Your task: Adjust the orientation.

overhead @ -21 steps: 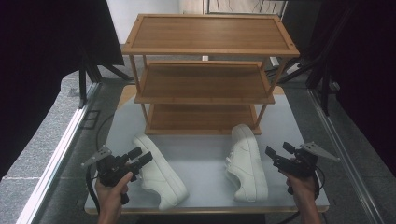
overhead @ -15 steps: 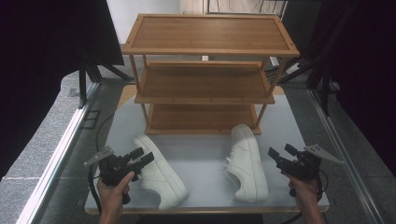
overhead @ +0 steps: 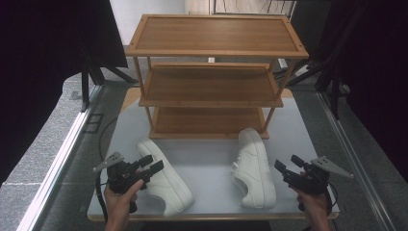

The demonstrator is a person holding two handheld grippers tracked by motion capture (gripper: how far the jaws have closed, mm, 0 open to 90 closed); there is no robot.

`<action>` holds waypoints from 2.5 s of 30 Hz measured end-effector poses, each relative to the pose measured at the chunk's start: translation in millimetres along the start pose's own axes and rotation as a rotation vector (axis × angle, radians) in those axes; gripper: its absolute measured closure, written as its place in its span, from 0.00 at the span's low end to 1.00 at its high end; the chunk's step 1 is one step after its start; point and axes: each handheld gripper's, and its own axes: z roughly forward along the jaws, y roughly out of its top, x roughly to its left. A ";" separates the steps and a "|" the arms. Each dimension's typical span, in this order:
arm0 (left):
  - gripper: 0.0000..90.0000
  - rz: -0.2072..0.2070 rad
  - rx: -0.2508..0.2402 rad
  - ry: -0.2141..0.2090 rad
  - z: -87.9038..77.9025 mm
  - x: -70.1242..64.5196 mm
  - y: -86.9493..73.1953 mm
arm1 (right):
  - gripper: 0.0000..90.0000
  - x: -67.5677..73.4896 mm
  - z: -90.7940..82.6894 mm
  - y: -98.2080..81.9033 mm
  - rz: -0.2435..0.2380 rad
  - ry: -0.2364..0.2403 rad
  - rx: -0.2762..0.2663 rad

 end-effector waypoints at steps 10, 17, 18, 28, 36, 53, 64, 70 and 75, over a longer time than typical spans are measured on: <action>0.67 -0.023 -0.003 0.054 -13.8 -1.0 -2.2 | 0.31 -0.7 8.3 -2.7 0.017 0.033 0.013; 0.78 -0.014 -0.047 0.105 -43.0 -6.0 -11.7 | 0.32 0.7 6.2 -2.0 0.027 0.040 0.006; 0.80 -0.014 -0.047 0.105 -43.0 -6.0 -11.7 | 0.32 -0.6 5.9 -2.4 0.033 0.041 0.004; 0.94 -0.044 0.038 0.203 -66.8 -5.6 -73.1 | 0.32 -0.3 8.2 -2.8 0.051 0.031 -0.001; 0.97 -0.032 0.151 0.185 -50.2 -9.6 -90.5 | 0.32 -0.8 4.5 -4.2 0.053 0.006 0.001; 0.97 0.041 0.230 0.130 -9.4 -25.8 -77.7 | 0.32 -4.6 3.6 -3.9 0.073 -0.013 -0.004; 0.96 0.081 0.253 0.114 7.9 -30.9 -64.2 | 0.32 -3.6 4.3 -4.2 0.072 -0.015 0.002; 0.96 0.094 0.250 0.100 20.6 -34.0 -56.0 | 0.32 -3.8 6.2 -5.7 0.075 -0.023 0.009; 0.95 0.113 0.248 0.083 44.1 -39.3 -43.0 | 0.32 -4.5 5.8 -6.0 0.077 -0.029 0.009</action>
